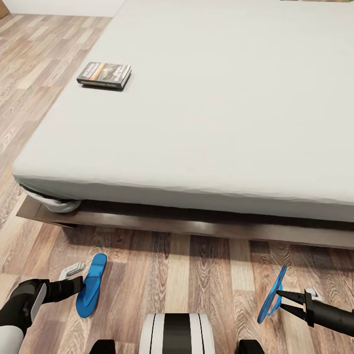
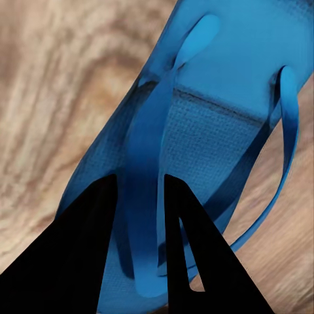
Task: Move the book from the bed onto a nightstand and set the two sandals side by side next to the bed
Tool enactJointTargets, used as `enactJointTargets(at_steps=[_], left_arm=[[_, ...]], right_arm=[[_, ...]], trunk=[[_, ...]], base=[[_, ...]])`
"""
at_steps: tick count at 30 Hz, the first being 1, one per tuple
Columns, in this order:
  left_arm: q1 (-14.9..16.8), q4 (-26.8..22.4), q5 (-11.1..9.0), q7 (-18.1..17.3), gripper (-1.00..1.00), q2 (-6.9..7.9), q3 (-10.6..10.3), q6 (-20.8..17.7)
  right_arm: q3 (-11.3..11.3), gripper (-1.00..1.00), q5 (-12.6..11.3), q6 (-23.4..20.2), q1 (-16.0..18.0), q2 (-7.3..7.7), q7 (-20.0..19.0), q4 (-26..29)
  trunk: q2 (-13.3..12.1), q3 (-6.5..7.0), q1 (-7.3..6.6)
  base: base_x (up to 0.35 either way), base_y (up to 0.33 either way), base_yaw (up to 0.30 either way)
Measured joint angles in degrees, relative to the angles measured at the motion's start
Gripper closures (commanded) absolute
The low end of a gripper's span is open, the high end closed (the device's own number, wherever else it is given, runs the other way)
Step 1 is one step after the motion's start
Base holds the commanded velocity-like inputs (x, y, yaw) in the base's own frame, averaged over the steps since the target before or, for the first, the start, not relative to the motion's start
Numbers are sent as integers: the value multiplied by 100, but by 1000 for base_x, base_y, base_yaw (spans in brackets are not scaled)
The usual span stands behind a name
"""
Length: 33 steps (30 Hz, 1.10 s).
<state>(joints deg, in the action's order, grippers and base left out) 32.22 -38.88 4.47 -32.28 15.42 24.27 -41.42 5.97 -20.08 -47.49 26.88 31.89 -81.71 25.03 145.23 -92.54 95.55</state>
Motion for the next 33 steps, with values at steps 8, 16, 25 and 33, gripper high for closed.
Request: enactJointTargets(at_steps=[8,16,25,33], left_arm=[[0,0,-3,0,100,0,0,1],[0,0,-2,0,100,0,0,0],[0,0,-3,0,100,0,0,0],[0,0,-6,-6,100,0,-1,0]], right_arm=[[0,100,0,0,0,0,1,-1],[0,100,0,0,0,0,0,1],[-2,100,0,0,0,1,0,0],[0,100,0,0,0,1,0,0]], trunk=[[0,0,0],[3,-44,5],[3,-44,5],[5,-89,10]], base=[[0,0,0],[0,0,0],[0,0,0],[0,0,0]])
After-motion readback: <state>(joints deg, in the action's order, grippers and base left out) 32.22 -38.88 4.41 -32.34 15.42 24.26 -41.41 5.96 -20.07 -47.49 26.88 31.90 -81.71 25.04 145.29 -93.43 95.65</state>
